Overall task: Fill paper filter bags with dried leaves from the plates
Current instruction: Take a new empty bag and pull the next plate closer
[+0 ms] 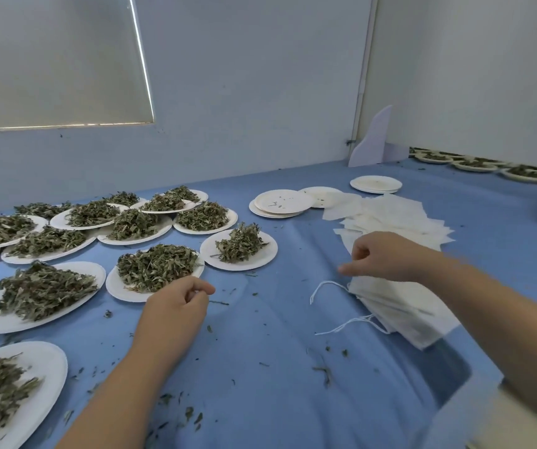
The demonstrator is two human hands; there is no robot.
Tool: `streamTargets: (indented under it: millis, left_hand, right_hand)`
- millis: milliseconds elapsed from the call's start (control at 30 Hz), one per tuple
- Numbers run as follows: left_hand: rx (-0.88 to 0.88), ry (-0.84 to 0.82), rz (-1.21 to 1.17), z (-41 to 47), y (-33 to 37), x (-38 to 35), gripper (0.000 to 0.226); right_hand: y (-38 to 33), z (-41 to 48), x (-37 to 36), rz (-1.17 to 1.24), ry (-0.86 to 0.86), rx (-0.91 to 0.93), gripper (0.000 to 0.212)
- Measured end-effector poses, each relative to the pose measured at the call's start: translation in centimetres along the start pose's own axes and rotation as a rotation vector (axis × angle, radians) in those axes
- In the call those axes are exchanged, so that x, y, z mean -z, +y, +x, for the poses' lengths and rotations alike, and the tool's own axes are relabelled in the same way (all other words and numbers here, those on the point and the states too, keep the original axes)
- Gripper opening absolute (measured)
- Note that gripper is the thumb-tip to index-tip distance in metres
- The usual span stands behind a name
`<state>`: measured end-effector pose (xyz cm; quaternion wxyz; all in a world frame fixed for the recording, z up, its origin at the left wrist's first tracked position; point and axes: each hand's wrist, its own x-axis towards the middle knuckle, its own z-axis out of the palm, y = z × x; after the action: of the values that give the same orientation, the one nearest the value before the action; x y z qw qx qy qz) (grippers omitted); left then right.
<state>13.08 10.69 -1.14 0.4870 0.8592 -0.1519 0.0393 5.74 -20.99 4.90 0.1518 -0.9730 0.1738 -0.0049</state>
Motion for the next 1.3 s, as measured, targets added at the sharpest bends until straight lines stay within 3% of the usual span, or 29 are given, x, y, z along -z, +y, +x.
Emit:
streamTargets:
  millis: [167,400,567,667,767,933,1133,1300]
  left_hand:
    - [-0.038,-0.027,0.011,-0.7,0.0,0.2,0.027]
    - [-0.051,-0.045,0.019,-1.4,0.0,0.4,0.027]
    - [-0.031,-0.068,0.035,-1.8,0.0,0.6,0.028]
    - [-0.027,-0.07,0.032,-1.9,0.2,0.6,0.028]
    - [-0.028,-0.073,0.034,-2.0,0.3,0.7,0.028]
    - [-0.067,-0.053,-0.015,-2.2,0.8,0.7,0.026]
    - [-0.375,0.141,-0.014,-3.8,3.7,1.6,0.023]
    - [-0.391,0.203,-0.093,-5.2,5.1,3.1,0.025]
  right_hand:
    - [0.4,-2.9,-1.9,-0.243,0.068,0.016,0.047]
    - [-1.2,-3.9,-3.1,-0.454,0.216,0.101,0.025]
    - [-1.7,-3.7,-3.2,-0.559,0.258,0.079,0.023]
    - [-1.6,-3.6,-3.0,-0.442,0.299,0.062,0.027]
    - [-1.8,-4.0,-2.3,-0.133,0.279,0.016,0.023]
    - [-3.2,-5.1,-1.0,0.285,0.341,0.147,0.018]
    - [-7.3,-6.4,-0.1,0.419,0.297,0.309,0.02]
    - [-10.9,-6.7,-0.1,0.392,0.359,0.392,0.023]
